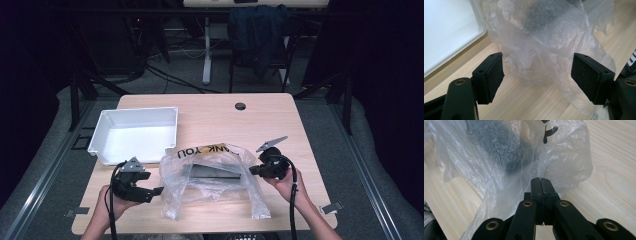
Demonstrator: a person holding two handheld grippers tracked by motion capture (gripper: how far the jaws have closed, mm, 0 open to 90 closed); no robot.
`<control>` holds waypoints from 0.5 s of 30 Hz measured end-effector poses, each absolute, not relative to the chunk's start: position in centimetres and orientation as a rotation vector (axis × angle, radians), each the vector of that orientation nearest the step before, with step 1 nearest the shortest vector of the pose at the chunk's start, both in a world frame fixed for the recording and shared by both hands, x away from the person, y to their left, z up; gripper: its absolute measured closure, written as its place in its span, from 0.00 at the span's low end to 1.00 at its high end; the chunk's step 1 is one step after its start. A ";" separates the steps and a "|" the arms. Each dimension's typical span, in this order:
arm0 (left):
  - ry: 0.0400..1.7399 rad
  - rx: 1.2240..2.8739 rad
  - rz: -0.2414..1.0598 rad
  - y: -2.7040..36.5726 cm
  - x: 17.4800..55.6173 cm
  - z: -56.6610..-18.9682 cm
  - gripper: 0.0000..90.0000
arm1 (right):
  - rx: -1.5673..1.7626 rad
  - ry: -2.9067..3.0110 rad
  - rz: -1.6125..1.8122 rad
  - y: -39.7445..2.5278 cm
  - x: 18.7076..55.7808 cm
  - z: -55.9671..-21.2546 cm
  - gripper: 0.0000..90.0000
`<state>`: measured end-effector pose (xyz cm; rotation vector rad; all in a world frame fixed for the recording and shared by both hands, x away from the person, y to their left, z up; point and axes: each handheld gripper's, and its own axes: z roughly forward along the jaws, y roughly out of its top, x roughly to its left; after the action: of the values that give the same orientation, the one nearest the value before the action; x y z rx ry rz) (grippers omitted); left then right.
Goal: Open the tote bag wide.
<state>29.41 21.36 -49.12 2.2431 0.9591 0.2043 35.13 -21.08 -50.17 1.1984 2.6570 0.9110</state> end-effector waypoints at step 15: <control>0.938 2.219 0.261 16.3 31.1 -46.9 0.30 | 1.149 2.641 0.858 -20.5 35.1 -50.2 1.00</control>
<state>31.13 16.31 -46.91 2.2188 0.9379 0.2613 35.11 -20.54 -50.19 1.1494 2.6405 0.8579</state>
